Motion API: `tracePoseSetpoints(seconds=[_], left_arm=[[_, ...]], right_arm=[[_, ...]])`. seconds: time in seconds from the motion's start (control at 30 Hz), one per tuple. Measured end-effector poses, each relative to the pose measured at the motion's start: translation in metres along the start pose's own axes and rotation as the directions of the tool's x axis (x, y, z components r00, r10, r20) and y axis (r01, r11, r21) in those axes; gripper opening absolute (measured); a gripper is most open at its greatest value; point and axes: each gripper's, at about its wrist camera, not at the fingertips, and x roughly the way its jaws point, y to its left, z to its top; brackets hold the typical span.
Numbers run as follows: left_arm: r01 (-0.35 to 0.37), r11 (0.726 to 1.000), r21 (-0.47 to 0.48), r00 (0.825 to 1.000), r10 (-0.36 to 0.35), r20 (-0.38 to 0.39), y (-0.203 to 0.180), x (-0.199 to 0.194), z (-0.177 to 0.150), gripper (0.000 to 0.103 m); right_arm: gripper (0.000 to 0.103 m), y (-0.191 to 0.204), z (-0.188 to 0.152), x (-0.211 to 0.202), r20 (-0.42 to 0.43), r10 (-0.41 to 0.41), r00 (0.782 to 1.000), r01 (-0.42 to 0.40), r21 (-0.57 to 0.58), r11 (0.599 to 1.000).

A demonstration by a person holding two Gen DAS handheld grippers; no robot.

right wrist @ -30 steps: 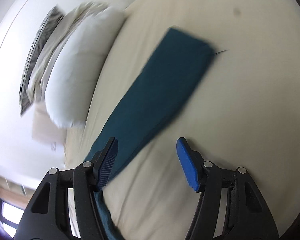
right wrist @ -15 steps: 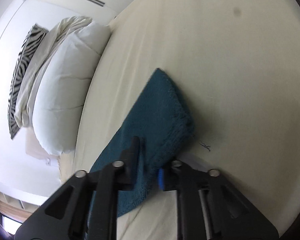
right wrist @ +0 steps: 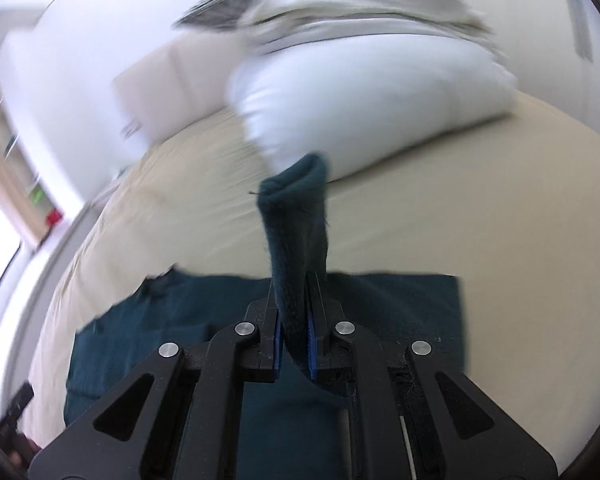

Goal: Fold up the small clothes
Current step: 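Grasp the other sleeve cuff with the right tool and lift it, then lay the held sleeve across the sweater body and open the right tool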

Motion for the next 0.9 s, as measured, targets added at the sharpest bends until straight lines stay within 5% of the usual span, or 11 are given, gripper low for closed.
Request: tracePoseSetpoints(seconds=[0.23,0.53,0.67,0.77,0.87,0.9], left_arm=[[0.061,0.992,-0.108,0.997,-0.065,-0.033,0.023,0.011,-0.001,0.103],[0.144,0.971,-0.192,0.981,-0.166,-0.104,0.022,0.038,-0.007,0.103],[0.183,0.968,-0.174,0.968,-0.208,-0.139,0.008,0.051,-0.002,0.103],[0.222,0.964,-0.144,0.951,-0.247,-0.188,-0.015,0.071,0.004,0.102],[0.245,0.968,-0.048,0.930,-0.249,-0.272,-0.054,0.100,0.008,0.097],[0.251,0.968,-0.017,0.922,-0.244,-0.302,-0.065,0.111,0.008,0.088]], right_arm=[[0.008,0.122,-0.060,0.044,-0.112,0.059,0.992,-0.079,-0.185,0.980],[0.012,0.200,-0.140,0.055,-0.169,0.132,0.977,-0.173,-0.260,0.950],[0.015,0.182,-0.153,0.059,-0.243,0.180,0.953,-0.228,-0.186,0.956],[0.020,0.152,-0.154,0.026,-0.167,0.245,0.955,-0.266,-0.114,0.957],[0.036,0.115,-0.159,-0.003,-0.129,0.270,0.954,-0.276,-0.029,0.961],[0.042,0.105,-0.161,-0.008,-0.127,0.277,0.952,-0.279,0.001,0.960]])
